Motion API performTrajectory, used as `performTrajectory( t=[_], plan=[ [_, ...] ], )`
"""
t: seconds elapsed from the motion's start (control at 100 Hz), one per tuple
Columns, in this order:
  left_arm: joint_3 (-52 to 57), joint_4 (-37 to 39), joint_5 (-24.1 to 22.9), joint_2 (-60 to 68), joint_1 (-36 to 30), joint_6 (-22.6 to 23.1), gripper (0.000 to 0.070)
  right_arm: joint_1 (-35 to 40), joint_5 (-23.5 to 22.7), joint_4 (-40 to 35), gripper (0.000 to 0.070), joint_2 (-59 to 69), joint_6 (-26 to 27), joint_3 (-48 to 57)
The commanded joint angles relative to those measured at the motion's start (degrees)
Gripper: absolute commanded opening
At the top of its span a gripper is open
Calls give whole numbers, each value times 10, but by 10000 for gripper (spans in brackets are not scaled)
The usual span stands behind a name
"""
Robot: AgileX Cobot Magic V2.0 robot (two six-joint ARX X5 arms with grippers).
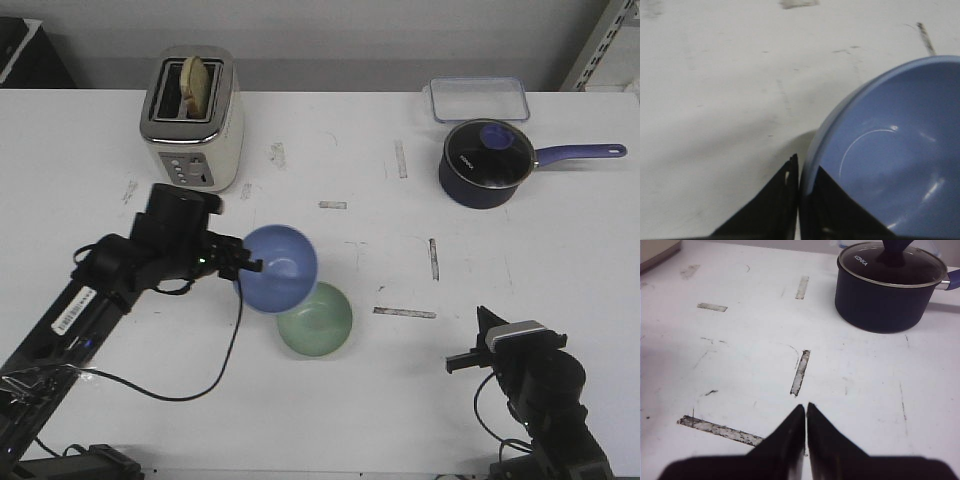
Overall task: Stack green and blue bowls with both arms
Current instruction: 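Carry the blue bowl with the left gripper over the green bowl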
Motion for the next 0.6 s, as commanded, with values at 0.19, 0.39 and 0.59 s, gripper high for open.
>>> performTrajectory(
  t=[0.19, 0.39, 0.59],
  plan=[
    [11, 9, -6, 81, -94, -7, 1, 1, 0, 3, 0, 3, 10, 2],
    [11, 6, -6, 130, -100, 0, 1, 1, 0, 3, 0, 3, 10, 2],
    [11, 1, -6, 148, -100, 18, 1, 1, 0, 3, 0, 3, 10, 2]
  ],
)
